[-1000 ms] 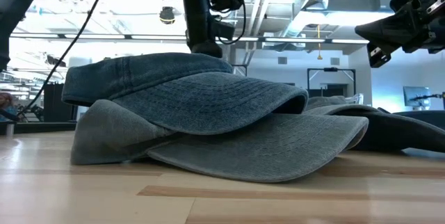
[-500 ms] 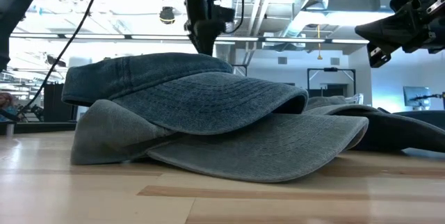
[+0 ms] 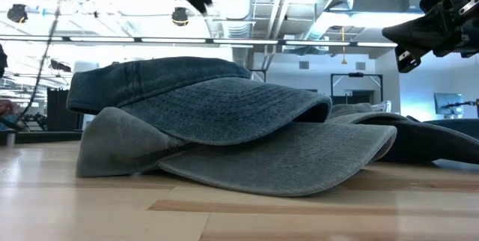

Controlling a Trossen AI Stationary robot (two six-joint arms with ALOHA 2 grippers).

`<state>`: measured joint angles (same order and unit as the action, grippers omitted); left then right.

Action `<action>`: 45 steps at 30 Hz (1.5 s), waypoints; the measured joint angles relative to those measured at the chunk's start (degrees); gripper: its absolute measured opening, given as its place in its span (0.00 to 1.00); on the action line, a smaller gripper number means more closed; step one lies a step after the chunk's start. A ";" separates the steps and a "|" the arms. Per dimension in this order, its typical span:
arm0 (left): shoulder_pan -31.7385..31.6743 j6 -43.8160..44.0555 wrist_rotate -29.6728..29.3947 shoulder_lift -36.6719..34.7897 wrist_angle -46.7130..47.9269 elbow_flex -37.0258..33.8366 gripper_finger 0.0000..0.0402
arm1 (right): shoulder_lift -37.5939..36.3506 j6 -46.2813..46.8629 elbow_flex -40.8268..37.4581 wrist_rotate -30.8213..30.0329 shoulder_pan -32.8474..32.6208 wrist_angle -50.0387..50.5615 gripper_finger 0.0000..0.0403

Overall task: Pick & Place hat
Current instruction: Put the top left blue cap into the left transparent bin

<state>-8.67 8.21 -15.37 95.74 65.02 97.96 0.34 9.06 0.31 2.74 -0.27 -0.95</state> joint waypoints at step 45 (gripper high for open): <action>-7.83 59.22 3.83 -29.19 -63.64 -63.95 0.37 | 35.81 23.74 31.24 -20.71 -2.10 32.79 0.00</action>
<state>-16.49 67.43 -11.54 66.55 1.39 34.01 36.15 32.80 31.55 -17.98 -2.37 31.84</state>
